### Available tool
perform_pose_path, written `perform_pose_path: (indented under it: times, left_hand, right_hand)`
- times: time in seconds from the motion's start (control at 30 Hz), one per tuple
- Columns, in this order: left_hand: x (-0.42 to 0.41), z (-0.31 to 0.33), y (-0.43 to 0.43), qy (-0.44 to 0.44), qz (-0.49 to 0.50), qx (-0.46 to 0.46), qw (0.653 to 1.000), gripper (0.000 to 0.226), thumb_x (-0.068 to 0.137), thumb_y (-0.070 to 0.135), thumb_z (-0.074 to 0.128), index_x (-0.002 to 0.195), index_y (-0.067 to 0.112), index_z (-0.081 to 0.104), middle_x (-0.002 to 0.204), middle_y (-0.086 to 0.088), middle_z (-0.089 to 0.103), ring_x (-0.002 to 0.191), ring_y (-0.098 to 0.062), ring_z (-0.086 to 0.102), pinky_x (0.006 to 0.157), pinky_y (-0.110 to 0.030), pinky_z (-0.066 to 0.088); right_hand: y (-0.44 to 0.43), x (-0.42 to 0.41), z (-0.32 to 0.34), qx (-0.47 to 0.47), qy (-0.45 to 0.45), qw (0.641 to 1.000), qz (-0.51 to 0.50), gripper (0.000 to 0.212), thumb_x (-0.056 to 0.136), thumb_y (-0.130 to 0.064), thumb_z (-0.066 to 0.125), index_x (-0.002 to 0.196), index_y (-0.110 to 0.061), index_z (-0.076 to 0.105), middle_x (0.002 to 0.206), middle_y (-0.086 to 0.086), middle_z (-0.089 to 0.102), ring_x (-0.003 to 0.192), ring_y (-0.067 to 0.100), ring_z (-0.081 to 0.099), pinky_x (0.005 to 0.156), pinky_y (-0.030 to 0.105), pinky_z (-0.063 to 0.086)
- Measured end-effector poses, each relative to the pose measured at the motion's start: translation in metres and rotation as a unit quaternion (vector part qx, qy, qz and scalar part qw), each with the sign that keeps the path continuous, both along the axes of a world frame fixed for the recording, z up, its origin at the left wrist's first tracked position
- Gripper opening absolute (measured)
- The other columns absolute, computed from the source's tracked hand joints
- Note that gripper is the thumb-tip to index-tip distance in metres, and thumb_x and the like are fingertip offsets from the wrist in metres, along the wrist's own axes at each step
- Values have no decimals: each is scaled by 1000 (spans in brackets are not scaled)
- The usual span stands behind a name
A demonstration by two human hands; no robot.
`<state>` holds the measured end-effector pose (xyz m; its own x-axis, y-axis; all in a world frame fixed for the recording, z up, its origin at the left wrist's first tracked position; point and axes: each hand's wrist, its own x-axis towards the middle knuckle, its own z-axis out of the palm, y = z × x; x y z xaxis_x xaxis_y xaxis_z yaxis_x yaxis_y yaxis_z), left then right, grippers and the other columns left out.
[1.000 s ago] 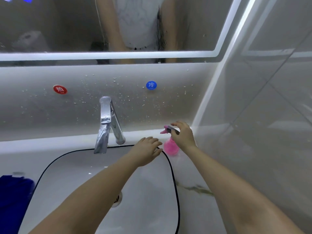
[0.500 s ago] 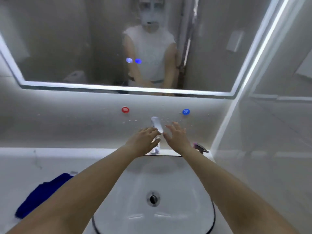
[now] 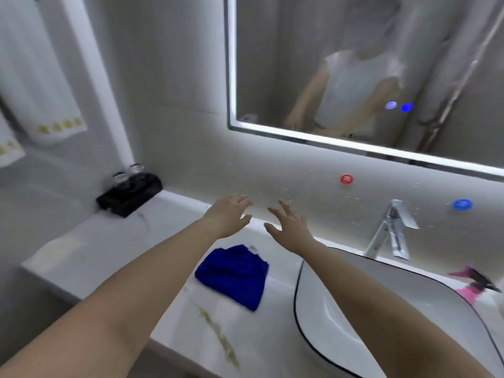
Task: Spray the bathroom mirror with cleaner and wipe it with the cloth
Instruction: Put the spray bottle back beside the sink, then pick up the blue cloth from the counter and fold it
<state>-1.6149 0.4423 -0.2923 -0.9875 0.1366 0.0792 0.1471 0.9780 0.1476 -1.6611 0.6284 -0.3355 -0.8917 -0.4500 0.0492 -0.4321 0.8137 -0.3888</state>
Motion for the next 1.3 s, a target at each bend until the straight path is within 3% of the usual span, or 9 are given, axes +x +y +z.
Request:
perform_pose_path:
  times: [0.27, 0.47, 0.6, 0.9, 1.07, 1.17, 1.3]
  left_hand:
    - [22, -61, -64, -79, 69, -4, 994, 51, 98, 36, 37, 146, 21, 28, 155, -3, 21, 142, -20, 18, 115, -35, 17]
    - [22, -122, -88, -247, 158, -29, 956, 63, 97, 44, 33, 150, 27, 3, 159, 0, -4, 144, -31, -2, 116, -49, 7]
    - [10, -159, -90, -284, 164, -16, 944, 65, 96, 45, 34, 150, 30, 0, 158, 2, -5, 144, -31, -3, 115, -50, 8]
    - [-37, -232, -89, -331, 69, -13, 941, 68, 95, 43, 39, 150, 28, 1, 158, -1, -5, 145, -24, -3, 116, -47, 9]
    - [-82, -263, -97, -320, -21, -20, 947, 79, 90, 44, 50, 150, 27, 0, 159, -1, -4, 145, -24, -1, 117, -44, 12]
    - [-93, -280, -111, -363, -67, -58, 928, 89, 86, 52, 55, 149, 29, -4, 158, 1, -10, 145, -24, -5, 116, -48, 8]
    - [-102, -293, -126, -356, -129, -103, 920, 98, 82, 66, 48, 147, 29, -14, 156, 1, -18, 145, -26, -9, 114, -51, 3]
  right_hand:
    - [-56, -6, -46, 37, -60, 995, 69, 58, 95, -49, 40, 148, -30, 24, 160, -2, 1, 147, 20, -4, 115, 54, -1]
    - [-74, -37, -90, 19, -108, 992, 64, 62, 96, -40, 44, 150, -26, 15, 159, -2, 10, 146, 19, 8, 117, 51, 5]
    - [-74, -36, -134, 52, -158, 982, 86, 67, 94, -39, 48, 150, -27, 12, 159, 0, 7, 146, 22, 10, 116, 53, 8]
    - [-74, -43, -210, 106, -225, 967, 58, 77, 91, -42, 54, 151, -27, 8, 160, -2, 0, 147, 22, 3, 116, 55, 12]
    - [-83, -48, -242, 93, -259, 960, -40, 86, 87, -46, 59, 151, -27, 4, 160, -2, 0, 147, 20, 1, 117, 50, 13]
    - [-91, -43, -257, 84, -267, 955, -102, 88, 83, -46, 62, 151, -27, 10, 160, -4, 2, 147, 19, 0, 118, 48, 11]
    - [-95, -46, -258, 22, -259, 952, -161, 90, 74, -38, 75, 148, -28, 24, 157, -4, 16, 145, 17, 13, 117, 41, 19]
